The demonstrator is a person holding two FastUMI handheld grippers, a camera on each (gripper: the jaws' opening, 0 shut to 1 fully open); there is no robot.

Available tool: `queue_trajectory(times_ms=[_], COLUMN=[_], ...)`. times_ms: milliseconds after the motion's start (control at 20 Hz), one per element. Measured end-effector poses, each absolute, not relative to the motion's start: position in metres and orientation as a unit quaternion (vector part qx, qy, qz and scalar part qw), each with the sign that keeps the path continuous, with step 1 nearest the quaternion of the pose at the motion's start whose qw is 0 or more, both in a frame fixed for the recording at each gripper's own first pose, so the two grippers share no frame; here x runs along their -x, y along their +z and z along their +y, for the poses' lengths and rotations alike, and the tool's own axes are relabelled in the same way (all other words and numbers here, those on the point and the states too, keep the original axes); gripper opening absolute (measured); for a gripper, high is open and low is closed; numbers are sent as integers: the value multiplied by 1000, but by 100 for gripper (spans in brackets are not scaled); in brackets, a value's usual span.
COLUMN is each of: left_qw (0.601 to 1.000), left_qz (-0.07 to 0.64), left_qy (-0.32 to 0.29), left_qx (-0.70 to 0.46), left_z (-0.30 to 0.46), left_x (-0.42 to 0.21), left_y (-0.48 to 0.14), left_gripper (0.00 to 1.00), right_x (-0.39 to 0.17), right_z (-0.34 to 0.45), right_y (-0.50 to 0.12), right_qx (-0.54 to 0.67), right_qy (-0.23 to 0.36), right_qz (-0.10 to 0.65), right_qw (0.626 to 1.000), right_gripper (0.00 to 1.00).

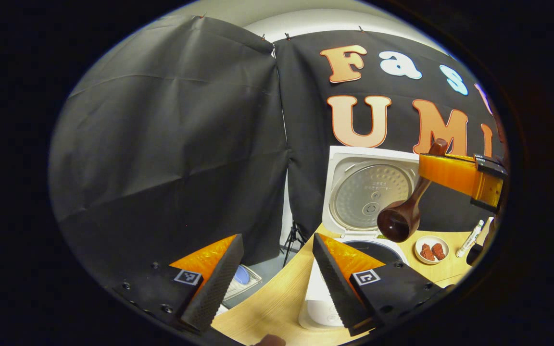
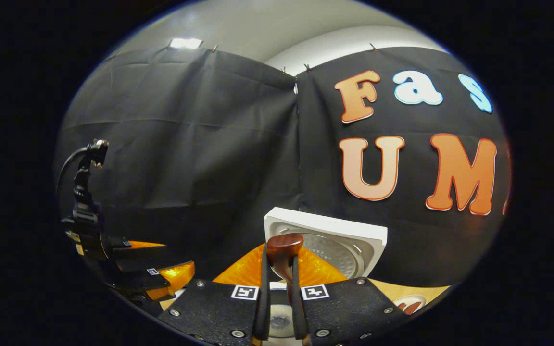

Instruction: Close the left gripper, press the button to open the rice cooker; take a wooden spoon from the chopstick holder with the right hand, scoop a spoonful of rice and pour it into the rice cooker, then put the wooden spoon back into the chopstick holder.

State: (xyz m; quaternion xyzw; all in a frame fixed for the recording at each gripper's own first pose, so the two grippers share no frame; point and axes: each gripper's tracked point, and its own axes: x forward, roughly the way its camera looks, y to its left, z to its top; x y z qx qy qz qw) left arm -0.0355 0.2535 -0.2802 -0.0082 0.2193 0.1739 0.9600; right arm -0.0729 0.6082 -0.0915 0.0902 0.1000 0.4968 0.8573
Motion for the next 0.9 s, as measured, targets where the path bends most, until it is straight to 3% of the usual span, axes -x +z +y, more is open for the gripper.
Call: queue_trajectory(times_ms=[400,900], left_qw=[964,969], left_qz=[217,231], left_qy=[156,79], left_qx=[6,28], left_z=[224,112], left_x=[34,6], left_y=[-276,-280], left_gripper=[98,98], right_x=[47,43], right_z=[522,294], right_y=[-94,-166], right_qx=[-203,-223], right_qy=[406,219], right_qz=[163,223], right_qw=[876,923], right_gripper=[18,18])
